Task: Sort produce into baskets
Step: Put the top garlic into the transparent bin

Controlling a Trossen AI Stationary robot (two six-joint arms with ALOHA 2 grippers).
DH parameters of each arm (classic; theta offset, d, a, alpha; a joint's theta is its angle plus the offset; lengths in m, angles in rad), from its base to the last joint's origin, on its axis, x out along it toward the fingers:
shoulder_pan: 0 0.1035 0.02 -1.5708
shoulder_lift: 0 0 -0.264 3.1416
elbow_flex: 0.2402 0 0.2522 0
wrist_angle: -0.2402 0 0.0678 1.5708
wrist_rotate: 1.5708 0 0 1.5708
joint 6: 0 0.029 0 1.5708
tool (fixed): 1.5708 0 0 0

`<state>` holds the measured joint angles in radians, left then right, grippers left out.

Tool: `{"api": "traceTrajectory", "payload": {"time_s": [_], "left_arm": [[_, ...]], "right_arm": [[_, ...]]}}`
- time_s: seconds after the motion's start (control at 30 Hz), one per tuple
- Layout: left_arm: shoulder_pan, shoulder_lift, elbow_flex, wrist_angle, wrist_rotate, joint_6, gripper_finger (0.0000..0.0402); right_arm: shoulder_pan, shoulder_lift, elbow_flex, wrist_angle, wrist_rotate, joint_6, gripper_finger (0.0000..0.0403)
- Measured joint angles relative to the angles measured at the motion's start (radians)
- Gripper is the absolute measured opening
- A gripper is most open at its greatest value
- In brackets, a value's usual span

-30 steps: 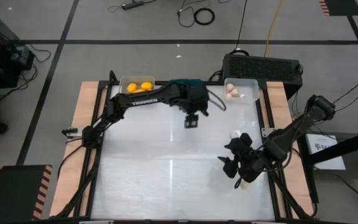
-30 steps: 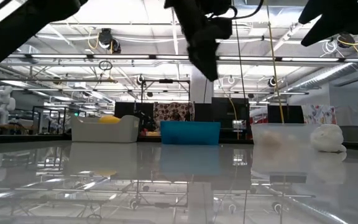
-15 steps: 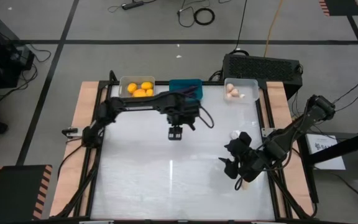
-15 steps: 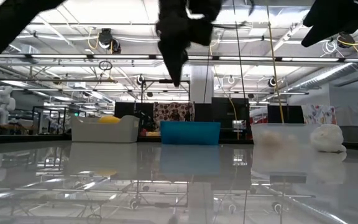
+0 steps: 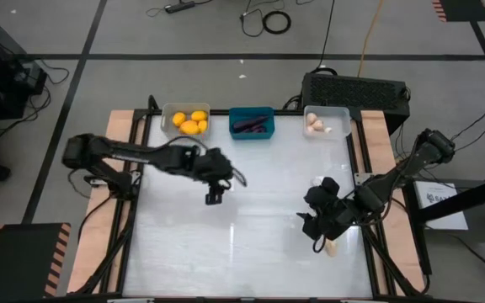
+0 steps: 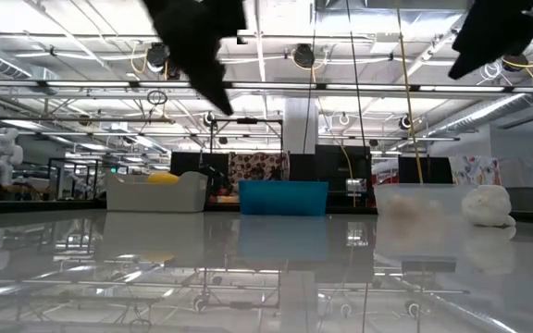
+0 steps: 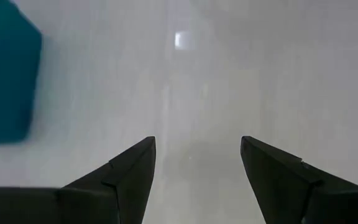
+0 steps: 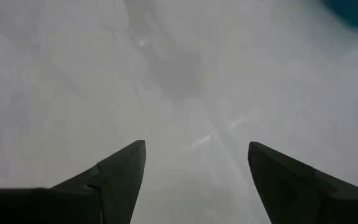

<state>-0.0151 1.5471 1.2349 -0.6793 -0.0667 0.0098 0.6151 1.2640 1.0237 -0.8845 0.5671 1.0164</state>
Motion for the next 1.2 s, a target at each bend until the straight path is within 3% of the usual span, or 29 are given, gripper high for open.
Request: {"api": "traceTrajectory", "payload": {"time_s": [0.23,0.37,0.5,0.8,1.2], "left_arm": [[-0.064,-0.093,-0.399,0.521,0.01,-0.142,0.0244],[-0.102,-0.08,-0.504,0.835,0.01,-0.162,0.0244],[-0.132,-0.064,-0.54,1.025,0.01,-0.161,0.0244],[-0.157,-0.048,-0.54,1.148,0.009,-0.136,0.0244],[-0.169,-0.048,-0.54,1.135,0.01,-0.109,0.0244]], "right_arm": [[-0.069,0.0,0.0,-0.158,-0.108,0.131,0.0277],[-0.111,0.0,0.0,-0.317,-0.198,0.276,0.0277],[-0.131,0.0,0.0,-0.431,-0.205,0.457,0.0277],[-0.248,0.0,-0.01,-0.465,-0.115,0.415,0.0277],[-0.411,0.0,-0.171,-0.326,-0.235,0.281,0.0327]]}}
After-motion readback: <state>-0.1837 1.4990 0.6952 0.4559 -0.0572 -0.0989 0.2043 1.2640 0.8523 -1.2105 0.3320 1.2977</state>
